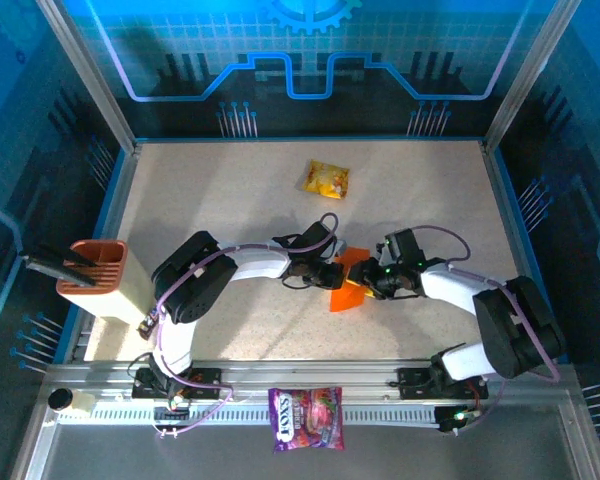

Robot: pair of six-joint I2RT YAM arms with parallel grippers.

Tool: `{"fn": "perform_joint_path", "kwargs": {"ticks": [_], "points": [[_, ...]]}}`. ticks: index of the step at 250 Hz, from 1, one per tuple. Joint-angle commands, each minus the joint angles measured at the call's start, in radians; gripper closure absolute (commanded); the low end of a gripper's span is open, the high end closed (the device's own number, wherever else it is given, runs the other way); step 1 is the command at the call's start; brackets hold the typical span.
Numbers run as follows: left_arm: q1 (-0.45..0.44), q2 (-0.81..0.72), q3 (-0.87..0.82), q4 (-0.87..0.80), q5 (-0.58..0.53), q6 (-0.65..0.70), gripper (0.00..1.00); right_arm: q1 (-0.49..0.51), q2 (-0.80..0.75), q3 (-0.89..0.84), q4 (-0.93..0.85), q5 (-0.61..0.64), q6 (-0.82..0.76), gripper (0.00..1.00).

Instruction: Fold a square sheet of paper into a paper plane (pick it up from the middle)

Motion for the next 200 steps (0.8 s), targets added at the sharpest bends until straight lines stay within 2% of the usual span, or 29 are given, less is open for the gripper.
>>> {"fn": "perform_joint_path", "kwargs": {"ticks": [1,35,143,200], "points": [[-0.001,-0.010,-0.038,-0.044,0.021,-0.023,1.00,-0.043,0.040,0.021,0.066,-0.082,-0.054,0.55],[0.000,-0.017,-0.039,-0.038,0.023,-0.031,1.00,-0.081,0.074,0.016,0.094,-0.121,-0.083,0.65],[0.031,-0.045,-0.033,-0.031,0.071,-0.030,0.98,-0.158,0.118,-0.019,0.138,-0.181,-0.159,0.88],[0.047,-0.075,-0.043,-0.015,0.102,-0.035,0.92,-0.174,0.109,-0.010,0.142,-0.208,-0.165,0.95]]}}
